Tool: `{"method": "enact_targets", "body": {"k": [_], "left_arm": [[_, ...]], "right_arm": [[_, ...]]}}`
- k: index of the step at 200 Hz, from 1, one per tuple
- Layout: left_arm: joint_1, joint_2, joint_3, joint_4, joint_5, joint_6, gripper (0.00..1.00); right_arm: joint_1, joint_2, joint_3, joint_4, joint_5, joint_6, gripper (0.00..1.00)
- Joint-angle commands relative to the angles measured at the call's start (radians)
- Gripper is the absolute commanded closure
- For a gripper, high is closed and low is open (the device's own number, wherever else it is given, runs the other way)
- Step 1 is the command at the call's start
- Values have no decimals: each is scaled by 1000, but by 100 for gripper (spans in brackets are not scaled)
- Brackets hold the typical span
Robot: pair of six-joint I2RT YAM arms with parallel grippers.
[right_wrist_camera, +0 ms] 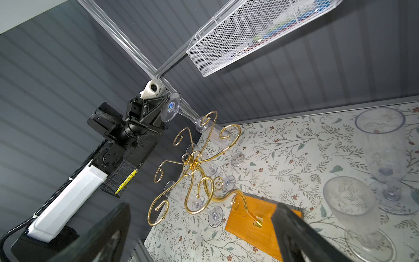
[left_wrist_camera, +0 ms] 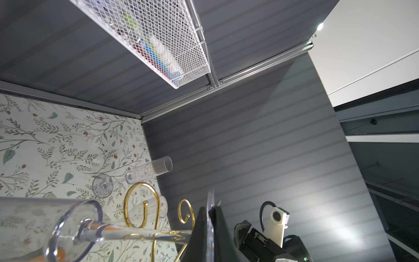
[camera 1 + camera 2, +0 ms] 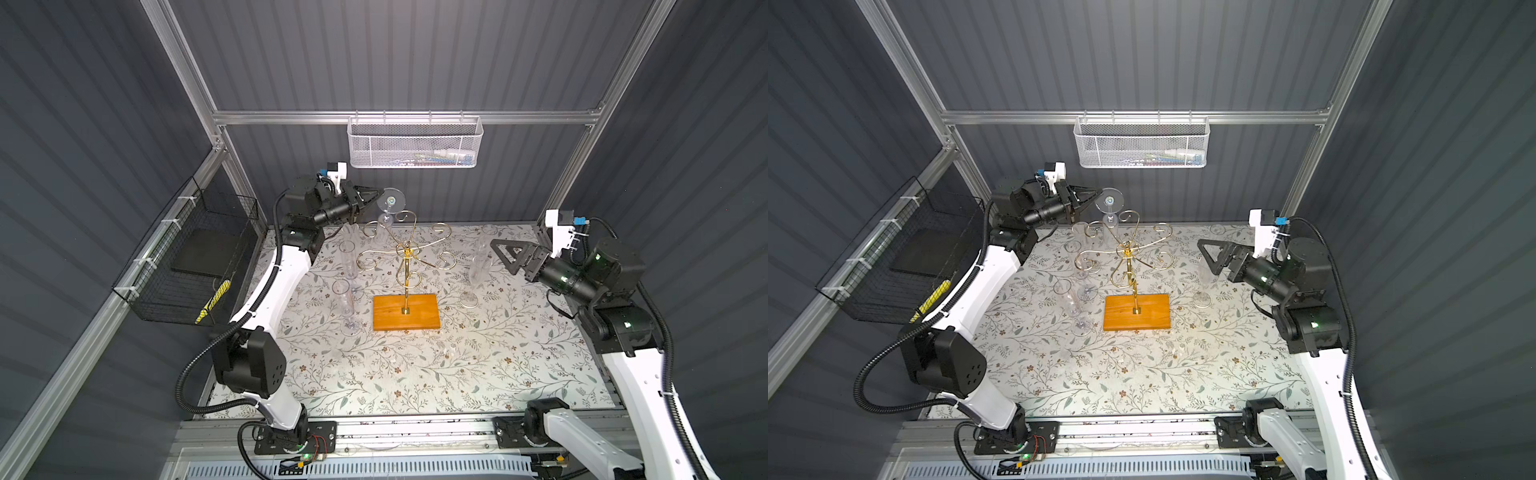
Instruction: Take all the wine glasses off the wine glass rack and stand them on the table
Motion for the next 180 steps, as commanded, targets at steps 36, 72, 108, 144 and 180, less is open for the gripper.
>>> {"method": "enact_targets", "body": {"k": [36,72,108,144,180], "left_arm": [[11,58,48,195,-39,-152,100],[11,88,104,205,-36,-153,100],[10,135,161,265,-18,-175,100],[5,164,239,245,12,-114,100],[-11,189,297,253,40,-71,100]], "right_arm": [[-4,10,5,42,0,60,1],[-4,36,6,89,21,126,2],[-4,79,5,143,20,232,4],[-5,123,11,217,15,347,6],[-5,175,13,313,-2,471,9]]}}
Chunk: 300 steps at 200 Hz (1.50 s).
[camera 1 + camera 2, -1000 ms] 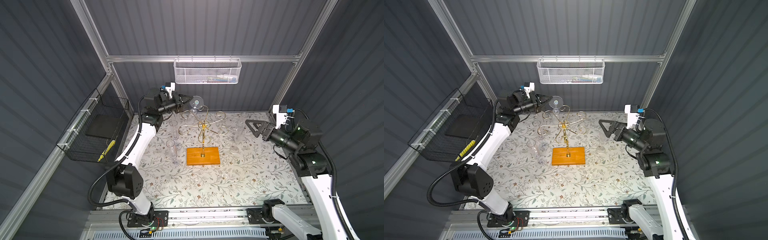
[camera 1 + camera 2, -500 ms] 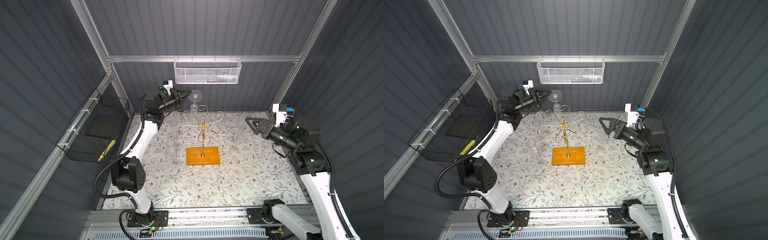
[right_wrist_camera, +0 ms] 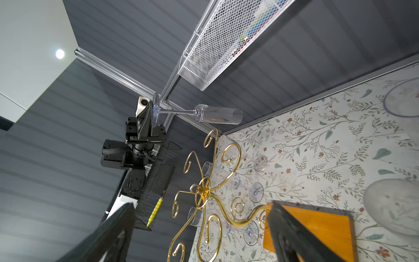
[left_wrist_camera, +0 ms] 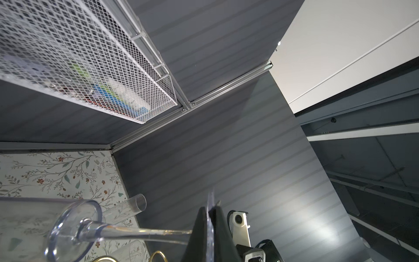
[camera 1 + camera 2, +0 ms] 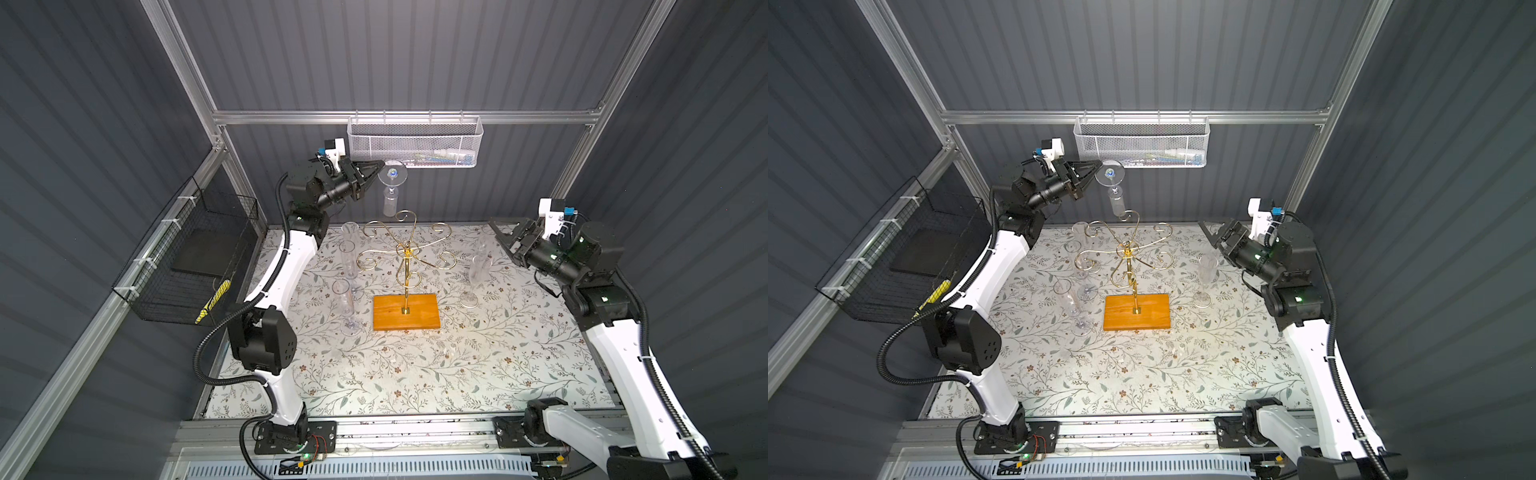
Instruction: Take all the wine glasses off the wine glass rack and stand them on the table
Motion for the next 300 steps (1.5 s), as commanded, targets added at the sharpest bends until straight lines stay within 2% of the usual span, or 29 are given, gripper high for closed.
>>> {"method": "enact_targets", "body": {"k": [1,50,110,147,214,266,300], "left_arm": [[-15,16,70,51,46,59,100],[-65,28,132,25,92,159,100],[-143,-27,146,-132,114,401,100],[-182,-87,107,-122,114,510,100],[-226,-172,29,-55,121,606,100],[-294,-232,4,-167,128,829,100],[-344,-262,-10,-262,116,971,100]], "right_arm": [[-5,24,13,111,-18,120,9],[-4,95,12,233,-56,279,13],[-5,130,-9,359,-102,441,17],[-3,137,-32,439,-134,536,20],[-2,129,-48,448,-192,572,24],[15,114,-71,510,-272,659,26],[39,100,-76,515,-307,667,26]]}}
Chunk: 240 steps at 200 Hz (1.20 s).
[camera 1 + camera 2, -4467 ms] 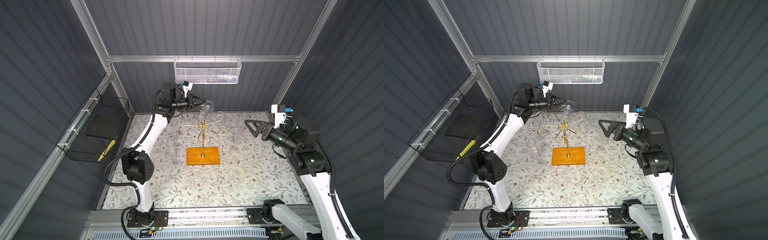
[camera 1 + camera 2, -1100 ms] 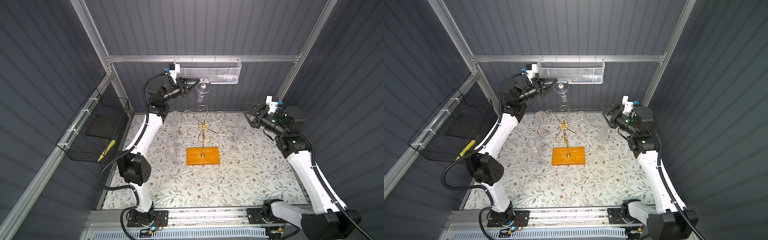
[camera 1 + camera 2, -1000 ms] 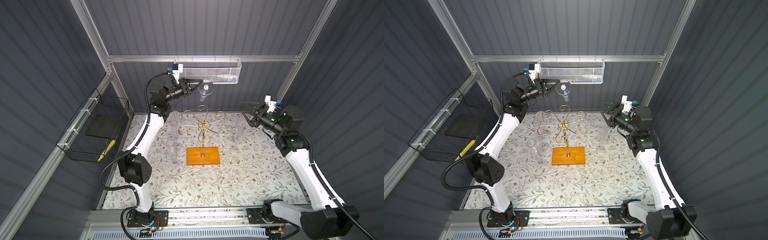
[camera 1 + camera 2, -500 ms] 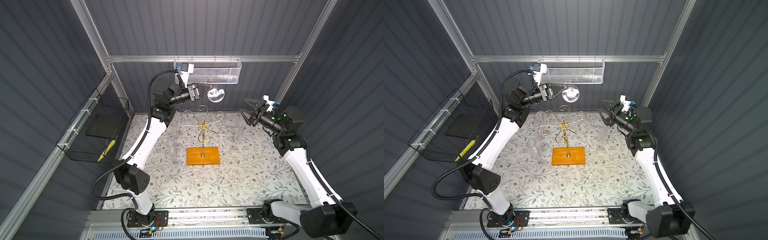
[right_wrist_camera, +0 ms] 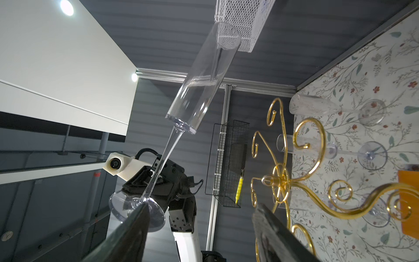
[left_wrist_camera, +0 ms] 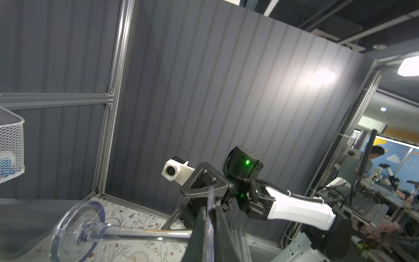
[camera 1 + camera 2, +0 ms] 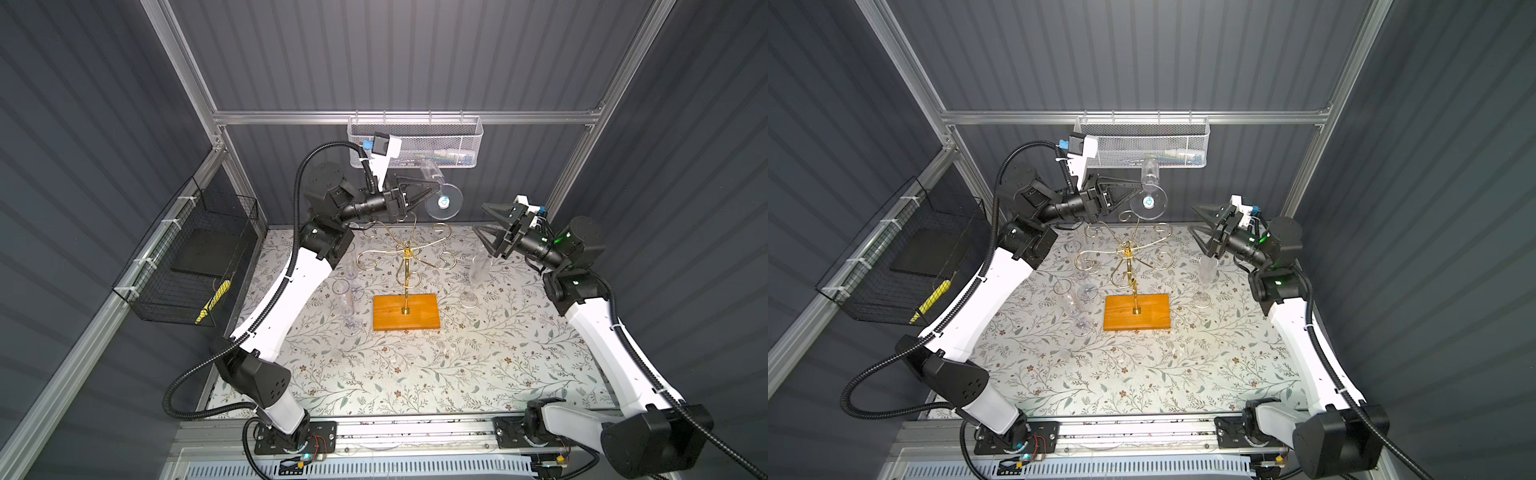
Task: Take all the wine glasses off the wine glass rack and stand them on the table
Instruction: 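Carry the glass toward the right gripper while the right gripper reaches to its bowl, then close the right gripper on the glass bowl while the left gripper holds the stem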
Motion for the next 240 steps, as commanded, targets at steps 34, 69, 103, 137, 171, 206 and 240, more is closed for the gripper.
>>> {"method": "enact_targets", "body": {"k": [34,69,103,137,171,206,240], "left_arm": [[-69,-71,-40,-56,6,210,100],[-127,-97,-61,-86,-10,284,100],[-182,-116,-68,-157,-19,371,100],[-222,-149,-123,-165,-37,411,100],[-244,-162,-151,-180,-40,434,100],[-260,-168,-166,-199,-33,453,100],[-274,-178,-182,-214,-22,465,100]], "right_arm": [[23,-45,-12,9,-52,-11,25],[21,-40,-41,74,-40,23,21],[21,-10,-33,166,-42,64,18],[21,3,-39,194,-39,75,17],[21,5,-52,233,-29,94,16],[20,13,-50,264,-28,108,16],[20,25,-57,281,-31,113,16]]}}
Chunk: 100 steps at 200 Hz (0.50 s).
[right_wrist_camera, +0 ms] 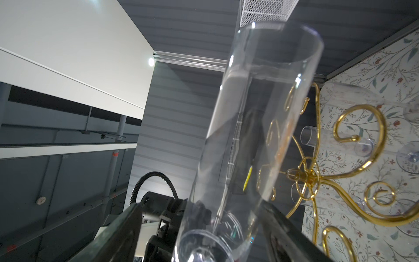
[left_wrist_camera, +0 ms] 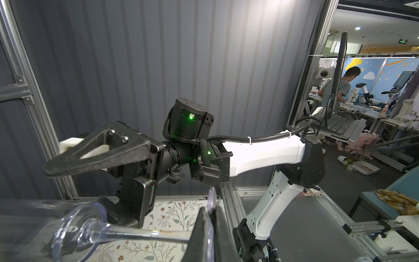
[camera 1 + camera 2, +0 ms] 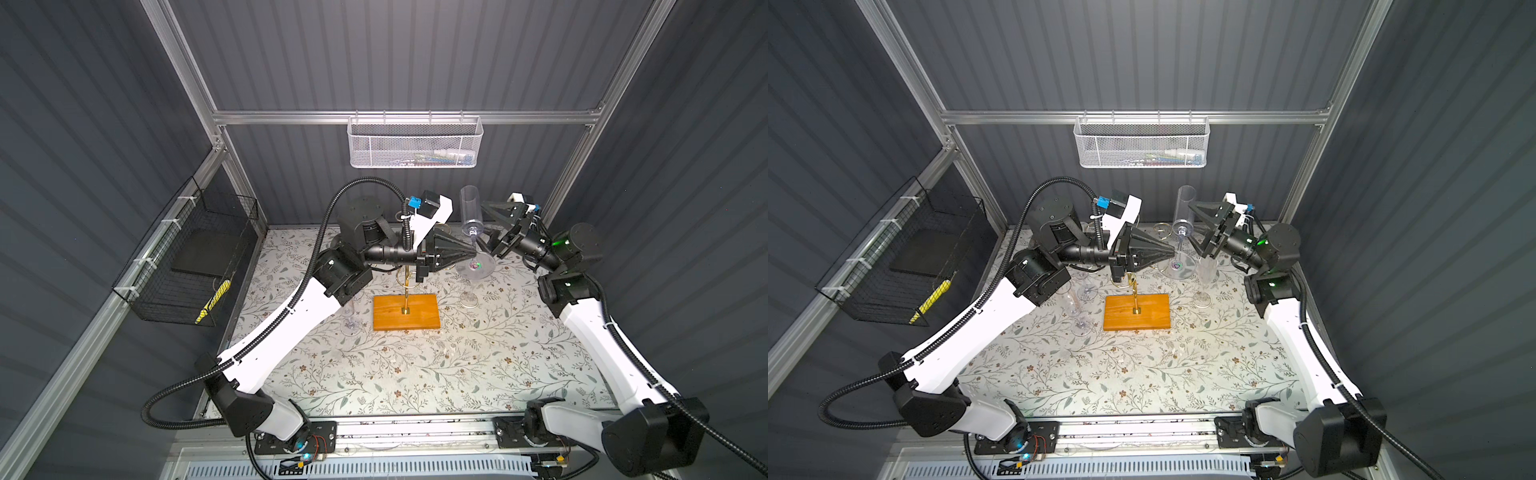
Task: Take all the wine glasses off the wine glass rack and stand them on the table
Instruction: 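Close the right gripper on the glass bowl while the left gripper holds the stem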
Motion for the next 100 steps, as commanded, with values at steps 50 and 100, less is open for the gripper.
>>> {"method": "enact_targets", "body": {"k": [50,100], "left_arm": [[-31,-41,-14,-15,37,61,100],[-45,-48,-24,-54,39,97,100]], "right_arm": [[0,23,-24,81,-3,16,19],[1,21,-27,89,3,10,27]]}}
